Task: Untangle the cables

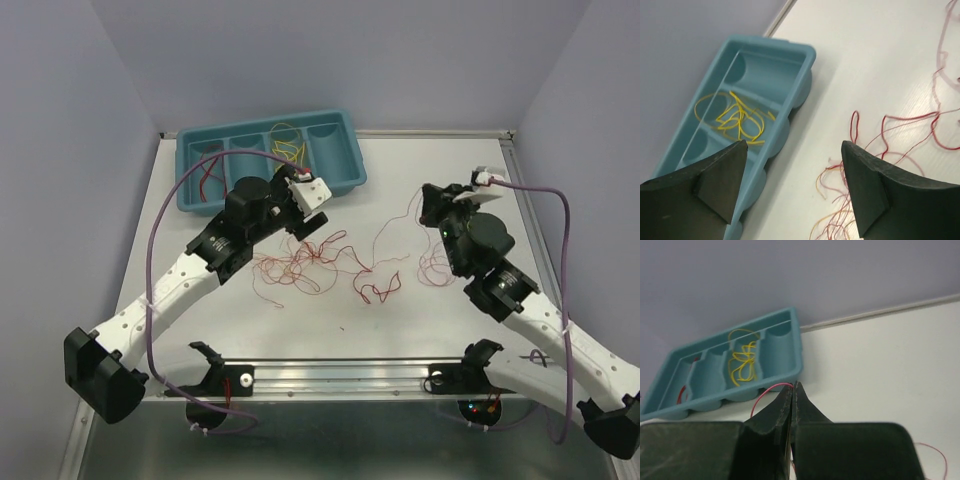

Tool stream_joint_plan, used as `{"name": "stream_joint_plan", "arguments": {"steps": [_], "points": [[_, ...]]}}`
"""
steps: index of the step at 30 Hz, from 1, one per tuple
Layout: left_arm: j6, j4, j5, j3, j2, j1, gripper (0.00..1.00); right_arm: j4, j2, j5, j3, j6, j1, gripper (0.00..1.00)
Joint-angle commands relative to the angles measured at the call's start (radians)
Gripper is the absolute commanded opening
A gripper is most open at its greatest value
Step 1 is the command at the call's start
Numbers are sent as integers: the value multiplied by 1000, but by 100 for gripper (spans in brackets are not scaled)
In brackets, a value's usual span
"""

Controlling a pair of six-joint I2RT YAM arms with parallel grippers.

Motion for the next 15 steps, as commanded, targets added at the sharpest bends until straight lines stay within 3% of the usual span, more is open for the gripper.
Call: {"name": "stream_joint_plan", "arguments": {"steps": [1,5,15], "points": [[-30,131,228,60,4,2,91,71,76,-231,194,-57,-3,1],[-90,298,340,46,67,5,99,69,144,-329,344,-76,-3,1],[-337,466,645,230,331,20,99,68,285,-572,618,-47,-3,1]]}}
